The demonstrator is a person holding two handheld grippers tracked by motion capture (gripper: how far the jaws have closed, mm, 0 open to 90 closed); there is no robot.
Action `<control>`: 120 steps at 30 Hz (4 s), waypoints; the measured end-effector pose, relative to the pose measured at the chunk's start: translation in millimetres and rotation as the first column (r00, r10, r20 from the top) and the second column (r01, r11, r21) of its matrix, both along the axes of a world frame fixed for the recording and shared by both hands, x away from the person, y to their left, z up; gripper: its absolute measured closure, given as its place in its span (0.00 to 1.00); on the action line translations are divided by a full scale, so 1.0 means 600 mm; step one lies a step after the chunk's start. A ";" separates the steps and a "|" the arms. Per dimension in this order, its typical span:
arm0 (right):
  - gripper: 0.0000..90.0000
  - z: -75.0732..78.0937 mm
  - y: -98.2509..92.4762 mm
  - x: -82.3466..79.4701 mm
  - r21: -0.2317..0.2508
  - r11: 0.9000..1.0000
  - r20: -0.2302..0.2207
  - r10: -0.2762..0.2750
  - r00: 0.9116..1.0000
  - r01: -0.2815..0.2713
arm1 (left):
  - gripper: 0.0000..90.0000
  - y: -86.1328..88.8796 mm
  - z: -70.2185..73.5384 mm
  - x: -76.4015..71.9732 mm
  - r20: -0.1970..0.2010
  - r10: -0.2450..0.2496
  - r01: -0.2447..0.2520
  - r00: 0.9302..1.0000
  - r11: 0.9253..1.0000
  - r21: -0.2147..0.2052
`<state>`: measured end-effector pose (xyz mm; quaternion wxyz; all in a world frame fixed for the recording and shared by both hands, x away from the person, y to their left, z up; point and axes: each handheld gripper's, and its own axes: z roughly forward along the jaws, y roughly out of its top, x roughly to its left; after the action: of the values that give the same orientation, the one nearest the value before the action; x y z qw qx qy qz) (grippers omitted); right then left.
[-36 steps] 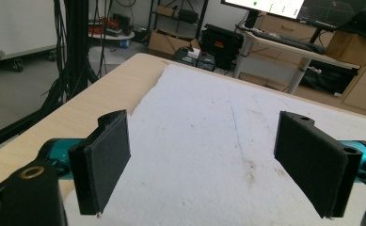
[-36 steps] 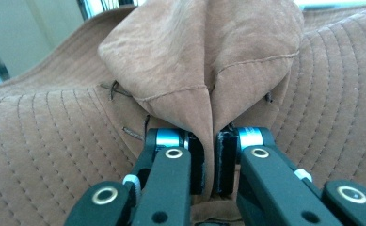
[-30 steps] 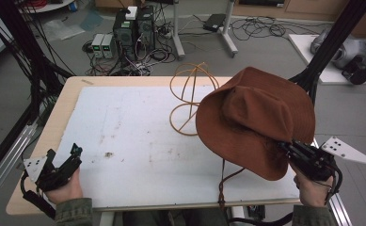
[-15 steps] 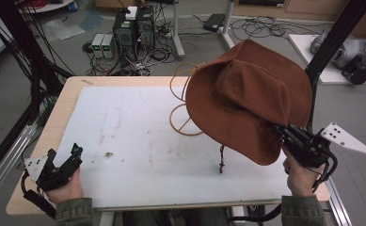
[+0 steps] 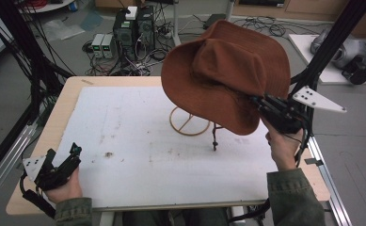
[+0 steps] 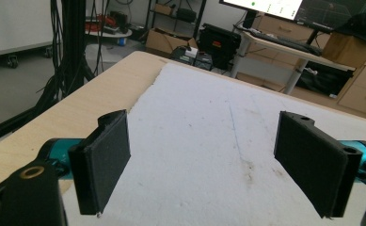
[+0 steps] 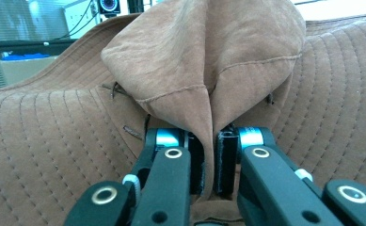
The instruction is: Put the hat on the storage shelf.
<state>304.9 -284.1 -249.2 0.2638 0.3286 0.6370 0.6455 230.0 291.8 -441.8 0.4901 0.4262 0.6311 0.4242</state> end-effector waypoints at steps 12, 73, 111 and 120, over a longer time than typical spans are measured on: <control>0.97 0.006 0.066 0.081 0.054 0.998 0.033 0.019 0.999 -0.020 | 0.21 0.010 -0.004 0.003 -0.005 0.010 -0.010 1.000 1.000 -0.016; 0.01 -0.090 0.105 0.097 0.062 0.989 0.083 -0.138 0.987 0.133 | 0.22 0.012 -0.011 0.006 -0.009 -0.007 0.006 1.000 0.996 -0.088; 0.01 -0.267 -0.066 -0.074 -0.086 0.829 -0.021 -0.556 0.831 0.553 | 0.21 -0.013 0.002 0.004 0.048 -0.001 -0.001 0.999 0.999 0.043; 0.01 -0.292 -0.064 -0.078 -0.084 0.828 -0.043 -0.559 0.828 0.555 | 0.21 -0.014 0.003 0.005 0.052 -0.004 0.002 0.999 0.999 0.051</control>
<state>258.2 -322.5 -424.5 0.4303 0.5121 0.5433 0.5074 232.9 283.6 -440.0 0.4959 0.4284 0.6065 0.4502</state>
